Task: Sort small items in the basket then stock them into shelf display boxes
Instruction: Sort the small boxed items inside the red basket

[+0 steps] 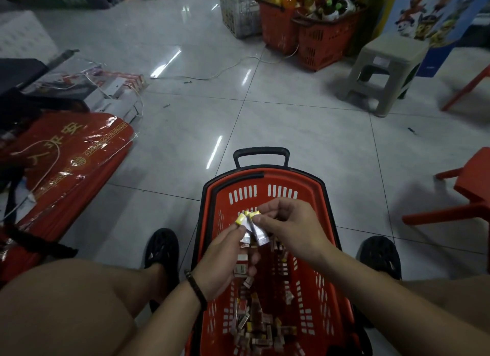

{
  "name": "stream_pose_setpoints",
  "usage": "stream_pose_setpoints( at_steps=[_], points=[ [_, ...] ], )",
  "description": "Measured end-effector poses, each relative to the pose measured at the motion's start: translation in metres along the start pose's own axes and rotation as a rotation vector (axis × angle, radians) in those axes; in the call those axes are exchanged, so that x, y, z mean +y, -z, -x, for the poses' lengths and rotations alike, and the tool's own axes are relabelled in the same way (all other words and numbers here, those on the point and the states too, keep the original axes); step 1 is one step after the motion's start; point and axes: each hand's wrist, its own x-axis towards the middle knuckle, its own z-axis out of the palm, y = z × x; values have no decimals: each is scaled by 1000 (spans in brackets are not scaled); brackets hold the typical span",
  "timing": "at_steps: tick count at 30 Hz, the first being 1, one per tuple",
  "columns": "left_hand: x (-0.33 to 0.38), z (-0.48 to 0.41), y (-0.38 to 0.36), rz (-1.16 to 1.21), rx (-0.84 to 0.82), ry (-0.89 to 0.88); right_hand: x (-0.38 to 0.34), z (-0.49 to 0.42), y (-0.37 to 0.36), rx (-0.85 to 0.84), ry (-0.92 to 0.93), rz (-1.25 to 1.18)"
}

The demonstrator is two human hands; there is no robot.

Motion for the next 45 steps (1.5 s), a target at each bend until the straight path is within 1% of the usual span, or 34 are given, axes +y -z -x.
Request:
stream_pose_setpoints(
  at_steps=[6, 7, 10, 13, 15, 21, 28, 31, 36, 39, 41, 43, 45],
  points=[
    [-8, -2, -6, -185, 88, -90, 7, 4, -6, -17, -31, 60],
    [-9, -2, -7, -163, 100, -88, 8, 4, -7, -15, -44, 61],
    [-9, -3, -10, 19, 99, -36, 8, 4, -9, -5, -74, 49],
    [-10, -5, -11, 171, 101, 14, 9, 4, -9, 11, -98, 86],
    [-10, -6, -11, 194, 88, 41, 9, 4, -8, 25, -111, 88],
    [-12, -8, -9, 65, 117, 29, 17, 4, -9, 38, -135, 107],
    [-18, -13, -3, -139, 155, -5, 13, 4, 2, -38, -16, 330],
    [-22, -14, -7, -157, 113, -18, 13, 1, 5, -88, -12, 387],
    [-24, -17, -8, -194, 69, -28, 13, -1, 10, -107, -33, 329],
    [-23, -27, -10, -242, 57, -17, 10, -5, 16, -95, -28, 394],
    [-29, -39, -11, -231, 117, 16, 7, -13, 26, -46, -35, 456],
    [-44, -55, -13, -210, 187, 82, 1, -25, 47, 115, -50, 435],
    [-66, -76, -15, -215, 233, 178, -4, -38, 74, 296, -96, 307]
  ],
)
